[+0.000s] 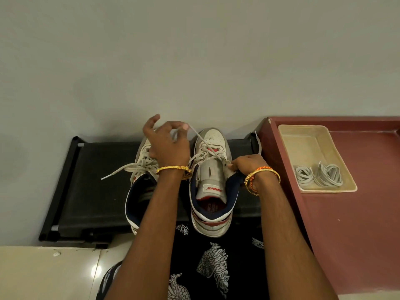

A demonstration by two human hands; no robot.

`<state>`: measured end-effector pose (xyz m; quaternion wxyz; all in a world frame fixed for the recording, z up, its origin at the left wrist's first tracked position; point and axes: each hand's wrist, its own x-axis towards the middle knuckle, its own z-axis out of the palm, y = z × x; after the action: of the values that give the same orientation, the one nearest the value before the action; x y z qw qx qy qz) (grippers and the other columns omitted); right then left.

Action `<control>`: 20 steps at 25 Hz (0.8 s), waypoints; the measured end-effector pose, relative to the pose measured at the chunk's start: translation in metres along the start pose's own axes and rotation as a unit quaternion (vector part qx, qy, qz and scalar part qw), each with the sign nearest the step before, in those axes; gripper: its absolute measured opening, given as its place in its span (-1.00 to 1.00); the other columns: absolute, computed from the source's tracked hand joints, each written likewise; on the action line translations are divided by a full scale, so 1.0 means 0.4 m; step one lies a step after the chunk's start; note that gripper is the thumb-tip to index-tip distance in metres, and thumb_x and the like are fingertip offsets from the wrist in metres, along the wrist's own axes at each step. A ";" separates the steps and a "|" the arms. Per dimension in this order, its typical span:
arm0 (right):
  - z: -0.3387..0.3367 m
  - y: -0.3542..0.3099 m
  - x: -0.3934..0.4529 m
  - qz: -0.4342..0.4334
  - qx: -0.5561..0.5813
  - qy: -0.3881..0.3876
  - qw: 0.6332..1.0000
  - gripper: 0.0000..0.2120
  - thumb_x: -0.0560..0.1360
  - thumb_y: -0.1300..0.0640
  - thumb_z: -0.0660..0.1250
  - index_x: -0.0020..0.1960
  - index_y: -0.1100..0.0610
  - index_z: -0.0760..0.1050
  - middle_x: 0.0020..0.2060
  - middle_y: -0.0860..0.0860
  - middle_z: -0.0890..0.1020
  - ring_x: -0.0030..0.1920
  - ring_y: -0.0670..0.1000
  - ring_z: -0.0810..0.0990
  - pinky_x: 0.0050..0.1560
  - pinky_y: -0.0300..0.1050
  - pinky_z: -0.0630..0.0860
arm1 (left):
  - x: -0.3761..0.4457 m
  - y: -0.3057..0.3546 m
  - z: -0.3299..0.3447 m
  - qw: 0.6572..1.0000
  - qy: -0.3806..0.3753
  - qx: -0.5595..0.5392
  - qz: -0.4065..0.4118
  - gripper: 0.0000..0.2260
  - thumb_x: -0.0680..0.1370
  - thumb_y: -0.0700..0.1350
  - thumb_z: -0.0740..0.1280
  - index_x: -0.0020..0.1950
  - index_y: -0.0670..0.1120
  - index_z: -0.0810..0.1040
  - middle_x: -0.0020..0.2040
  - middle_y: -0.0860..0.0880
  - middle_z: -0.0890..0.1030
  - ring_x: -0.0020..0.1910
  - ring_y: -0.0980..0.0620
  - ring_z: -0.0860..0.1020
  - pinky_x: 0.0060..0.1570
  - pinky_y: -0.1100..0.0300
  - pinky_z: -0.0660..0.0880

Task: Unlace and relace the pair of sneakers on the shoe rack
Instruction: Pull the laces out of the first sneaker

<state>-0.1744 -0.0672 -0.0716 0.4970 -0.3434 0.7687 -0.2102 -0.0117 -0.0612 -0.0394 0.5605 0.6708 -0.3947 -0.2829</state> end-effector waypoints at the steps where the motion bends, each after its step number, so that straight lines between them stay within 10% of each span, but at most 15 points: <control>1: -0.001 0.001 0.001 0.003 0.010 -0.001 1.000 -0.93 0.46 0.28 0.33 -0.19 0.25 0.56 -0.19 0.13 0.57 -0.16 0.08 0.52 0.06 0.11 0.54 | 0.012 0.007 -0.016 0.997 0.034 -0.071 -0.014 -0.76 0.49 -0.20 0.37 -0.23 0.15 0.53 0.26 -0.09 0.43 0.20 0.01 0.47 0.30 -0.03 0.37; 6: 0.003 -0.004 0.001 0.001 0.010 -0.011 1.000 -0.94 0.48 0.26 0.32 -0.12 0.27 0.54 -0.22 0.12 0.56 -0.18 0.06 0.53 -0.07 -0.04 0.50 | 0.071 0.029 -0.084 0.926 0.102 -0.336 -0.137 -0.86 0.61 -0.25 0.13 -0.10 -0.07 0.37 -0.18 0.01 0.58 -0.40 0.10 0.58 -0.23 0.14 0.58; 10: 0.006 -0.007 -0.003 -0.009 -0.030 -0.011 0.999 -0.79 0.52 0.23 0.29 -0.30 0.18 0.43 -0.31 0.07 0.51 -0.29 -0.02 0.48 -0.27 -0.14 0.44 | 0.042 0.025 -0.045 0.998 -0.047 -0.029 -0.012 -0.95 0.58 -0.17 0.22 -0.08 -0.08 0.44 -0.25 0.03 0.48 -0.36 0.09 0.43 -0.35 0.24 0.38; 16: 0.005 0.000 -0.002 -0.013 -0.045 -0.005 0.999 -0.81 0.49 0.23 0.29 -0.30 0.20 0.47 -0.32 0.05 0.51 -0.32 -0.01 0.48 -0.32 -0.17 0.44 | -0.062 -0.043 0.088 0.792 -0.292 0.524 0.118 -0.69 0.52 0.01 0.32 0.25 0.06 0.53 0.32 -0.12 0.36 0.33 -0.17 0.26 0.28 -0.10 0.24; 20: 0.006 0.000 0.001 -0.021 -0.063 -0.013 0.998 -0.91 0.51 0.20 0.28 -0.12 0.22 0.52 -0.30 0.01 0.51 -0.31 -0.06 0.47 -0.43 -0.23 0.32 | -0.058 -0.051 0.105 0.811 -0.281 0.506 0.089 -0.73 0.54 -0.01 0.31 0.22 0.02 0.56 0.36 -0.10 0.31 0.35 -0.14 0.24 0.30 -0.11 0.22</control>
<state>-0.1723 -0.0674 -0.0730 0.4797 -0.3932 0.7664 -0.1671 -0.0540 -0.0625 -0.0697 0.0296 0.7126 -0.6804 -0.1686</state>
